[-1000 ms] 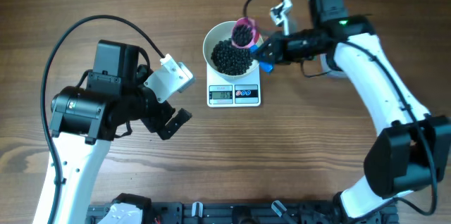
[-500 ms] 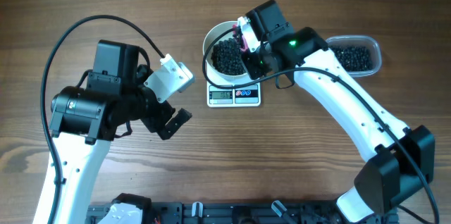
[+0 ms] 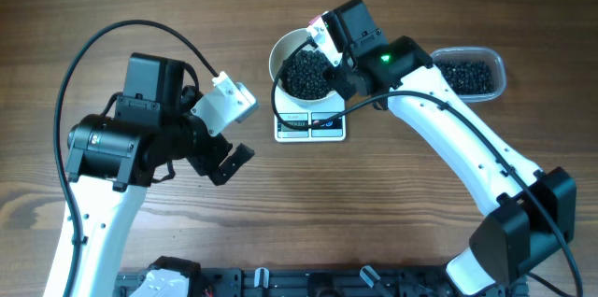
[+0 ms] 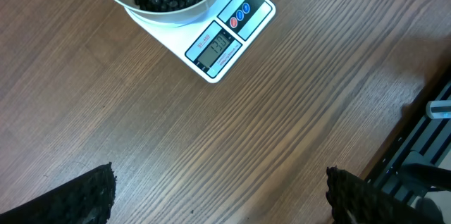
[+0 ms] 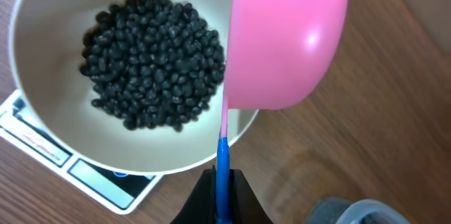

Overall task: Scoop item into bowl and weigh 150g on scale
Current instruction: 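Move the scoop over the white bowl and pour the beans, then return the scoop to the tub and scoop a small amount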

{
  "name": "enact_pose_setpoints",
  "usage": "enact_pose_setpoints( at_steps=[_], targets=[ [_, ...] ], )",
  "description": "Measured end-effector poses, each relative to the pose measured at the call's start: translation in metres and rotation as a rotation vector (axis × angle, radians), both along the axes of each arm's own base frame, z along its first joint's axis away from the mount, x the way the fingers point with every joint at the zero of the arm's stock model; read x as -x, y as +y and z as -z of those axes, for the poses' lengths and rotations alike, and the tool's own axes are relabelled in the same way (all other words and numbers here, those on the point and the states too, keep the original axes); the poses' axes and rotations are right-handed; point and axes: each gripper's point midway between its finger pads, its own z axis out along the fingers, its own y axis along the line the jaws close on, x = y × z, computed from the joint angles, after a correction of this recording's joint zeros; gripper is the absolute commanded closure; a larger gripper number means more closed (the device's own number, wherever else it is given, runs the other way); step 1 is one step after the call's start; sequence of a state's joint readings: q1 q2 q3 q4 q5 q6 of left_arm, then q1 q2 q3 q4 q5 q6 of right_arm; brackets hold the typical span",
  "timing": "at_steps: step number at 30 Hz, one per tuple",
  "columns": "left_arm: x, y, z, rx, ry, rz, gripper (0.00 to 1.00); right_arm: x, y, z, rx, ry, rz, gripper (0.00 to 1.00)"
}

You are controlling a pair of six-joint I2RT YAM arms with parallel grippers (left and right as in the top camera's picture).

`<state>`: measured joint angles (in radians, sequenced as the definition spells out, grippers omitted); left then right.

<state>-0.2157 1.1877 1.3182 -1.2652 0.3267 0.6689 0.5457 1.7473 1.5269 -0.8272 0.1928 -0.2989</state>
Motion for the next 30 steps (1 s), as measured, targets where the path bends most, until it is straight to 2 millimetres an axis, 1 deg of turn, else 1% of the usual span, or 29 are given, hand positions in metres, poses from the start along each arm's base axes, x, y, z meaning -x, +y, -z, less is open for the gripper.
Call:
enact_pose_setpoints(
  at_steps=[5, 8, 11, 13, 14, 15, 16, 17, 18, 19, 20, 22, 24, 26, 27, 30],
  targets=[
    [0.0, 0.0, 0.0, 0.0, 0.0, 0.0, 0.0, -0.006, -0.006, -0.004, 0.065, -0.041, -0.035, 0.96],
    [0.0, 0.0, 0.0, 0.0, 0.001, 0.0, 0.0, -0.007, -0.005, -0.004, 0.051, -0.044, -0.021, 0.96],
    [0.0, 0.0, 0.0, 0.0, 0.0, 0.0, 0.0, -0.004, 0.0, -0.004, 0.002, -0.023, -0.008, 0.96],
    [0.0, 0.0, 0.0, 0.0, 0.0, 0.0, 0.0, -0.004, -0.004, -0.017, -0.048, -0.016, 0.042, 0.96],
    [0.0, 0.0, 0.0, 0.0, 0.0, 0.0, 0.0, -0.006, -0.012, -0.027, -0.077, -0.021, 0.081, 0.96],
    [0.0, 0.0, 0.0, 0.0, 0.0, 0.0, 0.0, -0.011, -0.029, -0.041, -0.114, -0.035, 0.145, 0.96],
    [0.0, 0.0, 0.0, 0.0, 0.001, 0.0, 0.0, -0.016, -0.058, -0.054, -0.152, -0.044, 0.231, 0.96],
    [0.0, 0.0, 0.0, 0.0, 0.0, 0.0, 0.0, -0.017, -0.08, -0.061, -0.171, -0.045, 0.292, 0.96],
    [0.0, 0.0, 0.0, 0.0, 0.0, 0.0, 0.0, -0.016, -0.11, -0.065, -0.177, -0.033, 0.367, 0.96],
    [0.0, 0.0, 0.0, 0.0, 0.0, 0.0, 0.0, -0.011, -0.137, -0.064, -0.173, -0.008, 0.436, 0.96],
    [0.0, 0.0, 0.0, 0.0, 0.0, 0.0, 0.0, -0.004, -0.161, -0.059, -0.16, 0.035, 0.486, 0.96],
    [0.0, 0.0, 0.0, 0.0, 0.0, 0.0, 0.0, 0.012, -0.193, -0.048, -0.14, 0.121, 0.537, 0.96],
    [0.0, 0.0, 0.0, 0.0, 0.001, 0.0, 0.0, 0.025, -0.206, -0.039, -0.133, 0.196, 0.519, 0.96],
    [0.0, 0.0, 0.0, 0.0, 0.001, 0.0, 0.0, 0.037, -0.214, -0.021, -0.128, 0.301, 0.506, 0.96],
    [0.0, 0.0, 0.0, 0.0, 0.0, 0.0, 0.0, 0.04, -0.217, -0.013, -0.121, 0.342, 0.499, 0.96],
    [0.0, 0.0, 0.0, 0.0, 0.0, 0.0, 0.0, 0.039, -0.228, 0.014, -0.104, 0.432, 0.493, 0.96]
  ],
)
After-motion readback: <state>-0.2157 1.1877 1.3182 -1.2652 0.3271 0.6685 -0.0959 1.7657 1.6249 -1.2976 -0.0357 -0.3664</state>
